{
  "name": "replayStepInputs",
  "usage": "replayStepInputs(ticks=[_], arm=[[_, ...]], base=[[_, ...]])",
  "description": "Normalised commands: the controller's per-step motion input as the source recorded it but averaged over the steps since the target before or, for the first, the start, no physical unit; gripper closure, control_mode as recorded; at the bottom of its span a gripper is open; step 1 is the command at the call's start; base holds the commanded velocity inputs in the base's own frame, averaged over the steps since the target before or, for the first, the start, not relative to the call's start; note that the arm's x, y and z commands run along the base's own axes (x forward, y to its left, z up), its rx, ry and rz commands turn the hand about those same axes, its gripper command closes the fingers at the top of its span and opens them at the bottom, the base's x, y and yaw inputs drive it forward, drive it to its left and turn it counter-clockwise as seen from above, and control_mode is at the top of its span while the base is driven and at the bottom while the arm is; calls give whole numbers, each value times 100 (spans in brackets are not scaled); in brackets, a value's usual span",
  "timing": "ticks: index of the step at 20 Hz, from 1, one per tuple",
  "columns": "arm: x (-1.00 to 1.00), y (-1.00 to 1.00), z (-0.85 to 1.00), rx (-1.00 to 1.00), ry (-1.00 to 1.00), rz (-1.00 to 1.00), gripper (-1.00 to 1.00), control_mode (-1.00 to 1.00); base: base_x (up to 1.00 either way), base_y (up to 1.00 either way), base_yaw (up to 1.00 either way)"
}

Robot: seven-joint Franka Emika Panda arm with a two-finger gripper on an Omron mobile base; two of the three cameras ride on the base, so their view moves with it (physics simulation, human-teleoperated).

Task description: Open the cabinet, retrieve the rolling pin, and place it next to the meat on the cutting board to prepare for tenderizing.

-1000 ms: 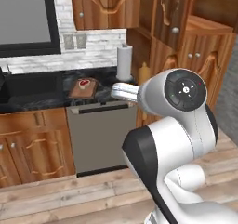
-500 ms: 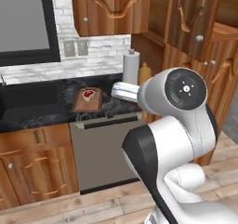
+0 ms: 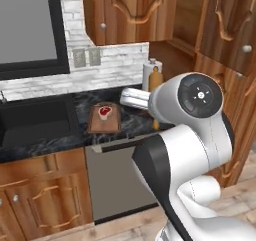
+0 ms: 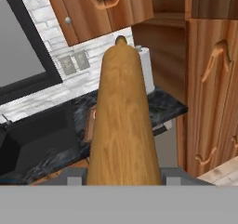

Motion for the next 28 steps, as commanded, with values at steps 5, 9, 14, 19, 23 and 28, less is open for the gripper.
replayStepInputs(ticks=[5,9,14,19,23,28], arm=[[0,0,0,0,0,0,100,100],[0,0,0,0,0,0,100,100],[0,0,0,0,0,0,100,100],[0,0,0,0,0,0,100,100],[0,0,0,0,0,0,100,100],[0,0,0,0,0,0,100,100]], base=[[55,31,-8],[49,22,-6],[36,35,-5],[20,53,-4],[34,36,-1],[50,28,-1]])
